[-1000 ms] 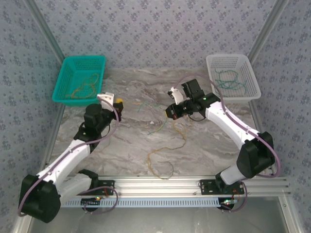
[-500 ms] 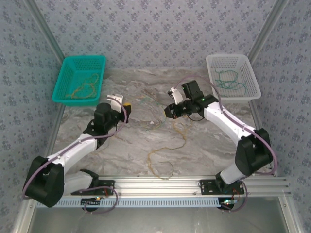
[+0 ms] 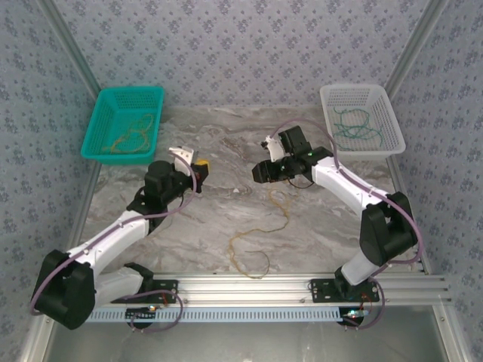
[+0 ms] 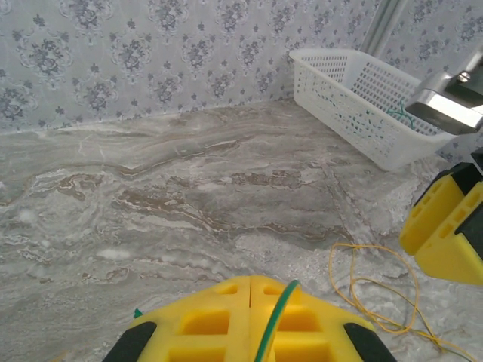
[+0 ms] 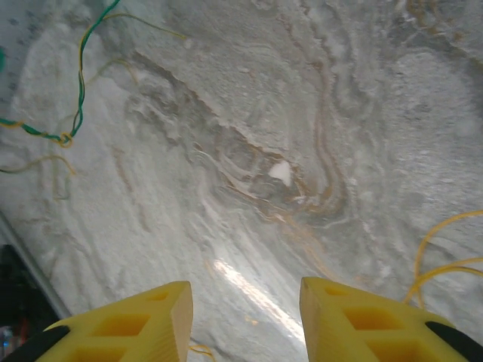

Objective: Untangle the cables

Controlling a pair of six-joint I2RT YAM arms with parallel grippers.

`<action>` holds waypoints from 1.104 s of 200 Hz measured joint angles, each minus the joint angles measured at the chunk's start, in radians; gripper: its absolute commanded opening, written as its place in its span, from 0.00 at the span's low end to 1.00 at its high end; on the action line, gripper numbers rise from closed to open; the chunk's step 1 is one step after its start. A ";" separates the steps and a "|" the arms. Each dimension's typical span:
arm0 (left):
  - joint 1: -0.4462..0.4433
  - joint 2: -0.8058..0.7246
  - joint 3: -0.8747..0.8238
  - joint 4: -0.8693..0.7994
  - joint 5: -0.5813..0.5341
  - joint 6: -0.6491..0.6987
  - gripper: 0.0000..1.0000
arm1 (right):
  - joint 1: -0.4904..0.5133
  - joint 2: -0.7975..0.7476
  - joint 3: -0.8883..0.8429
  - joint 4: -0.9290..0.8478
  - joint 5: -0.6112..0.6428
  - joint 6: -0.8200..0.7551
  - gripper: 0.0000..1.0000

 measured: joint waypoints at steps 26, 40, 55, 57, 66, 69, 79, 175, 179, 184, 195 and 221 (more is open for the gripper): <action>0.000 0.016 0.014 -0.007 0.029 -0.003 0.00 | 0.055 -0.021 -0.084 0.126 -0.064 0.093 0.46; 0.000 0.019 0.014 -0.008 0.044 -0.003 0.00 | 0.082 -0.019 -0.093 0.153 -0.091 0.118 0.46; -0.005 0.019 0.014 -0.006 0.056 0.001 0.00 | 0.082 -0.014 -0.086 0.182 -0.127 0.143 0.46; -0.006 0.019 0.014 -0.007 0.058 0.002 0.00 | 0.081 -0.013 -0.085 0.183 -0.131 0.145 0.46; -0.006 0.019 0.014 -0.007 0.062 0.005 0.00 | 0.072 -0.006 -0.077 0.203 -0.151 0.159 0.46; -0.007 0.020 0.014 -0.008 0.062 0.005 0.00 | 0.071 -0.004 -0.075 0.209 -0.158 0.165 0.46; -0.010 0.023 0.014 -0.008 0.062 0.005 0.00 | 0.065 0.002 -0.070 0.229 -0.178 0.181 0.46; -0.030 0.092 0.015 -0.008 0.069 -0.004 0.00 | 0.146 0.201 -0.086 0.601 -0.220 0.540 0.46; -0.030 0.092 0.015 -0.007 0.070 -0.004 0.00 | 0.152 0.217 -0.087 0.622 -0.214 0.556 0.46; -0.030 0.092 0.015 -0.008 0.069 -0.004 0.00 | 0.158 0.233 -0.090 0.643 -0.204 0.575 0.46; -0.030 0.092 0.015 -0.008 0.069 -0.004 0.00 | 0.166 0.256 -0.097 0.682 -0.184 0.610 0.46; -0.030 0.089 0.015 -0.008 0.069 -0.004 0.00 | 0.173 0.277 -0.112 0.769 -0.131 0.691 0.40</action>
